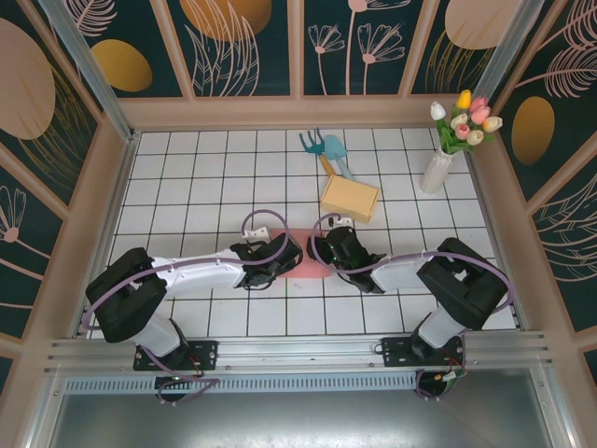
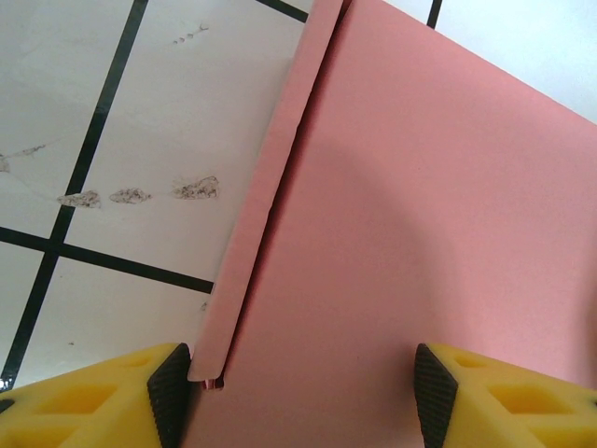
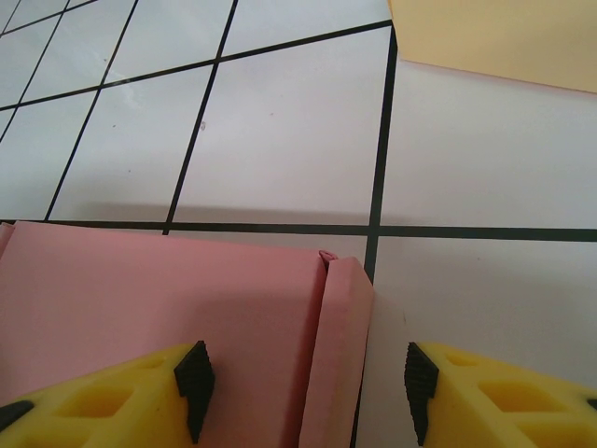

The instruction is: Fold the paper box

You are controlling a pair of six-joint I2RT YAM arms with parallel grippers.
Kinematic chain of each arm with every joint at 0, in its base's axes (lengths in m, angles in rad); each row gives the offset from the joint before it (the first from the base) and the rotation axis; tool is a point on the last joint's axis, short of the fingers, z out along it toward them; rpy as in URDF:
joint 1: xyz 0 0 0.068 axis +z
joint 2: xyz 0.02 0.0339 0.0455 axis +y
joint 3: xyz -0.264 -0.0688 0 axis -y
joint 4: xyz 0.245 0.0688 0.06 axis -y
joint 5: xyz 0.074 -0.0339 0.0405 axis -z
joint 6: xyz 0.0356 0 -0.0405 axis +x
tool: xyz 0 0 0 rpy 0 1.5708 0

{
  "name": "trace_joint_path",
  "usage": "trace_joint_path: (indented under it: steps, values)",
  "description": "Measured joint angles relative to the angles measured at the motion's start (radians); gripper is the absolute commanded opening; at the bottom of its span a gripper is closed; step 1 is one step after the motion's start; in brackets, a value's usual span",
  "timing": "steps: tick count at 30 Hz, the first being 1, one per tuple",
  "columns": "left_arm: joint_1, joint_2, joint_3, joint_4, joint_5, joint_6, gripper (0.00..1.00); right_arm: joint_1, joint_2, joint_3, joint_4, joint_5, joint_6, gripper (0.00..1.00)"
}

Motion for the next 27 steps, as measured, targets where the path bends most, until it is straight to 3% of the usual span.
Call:
trace_joint_path:
  steps: [8, 20, 27]
  values:
    - [0.0, 0.0, -0.01, 0.022, -0.011, -0.008, 0.64, 0.005, -0.037, -0.008, -0.039, 0.0, 0.011, 0.61]
    - [0.0, 0.008, -0.021, 0.075, -0.015, -0.015, 0.64, 0.127, -0.263, -0.069, -0.238, 0.006, 0.034, 0.59]
    - [0.0, 0.008, -0.022, 0.077, -0.019, -0.016, 0.63, 0.144, -0.324, -0.096, -0.267, 0.017, 0.068, 0.58]
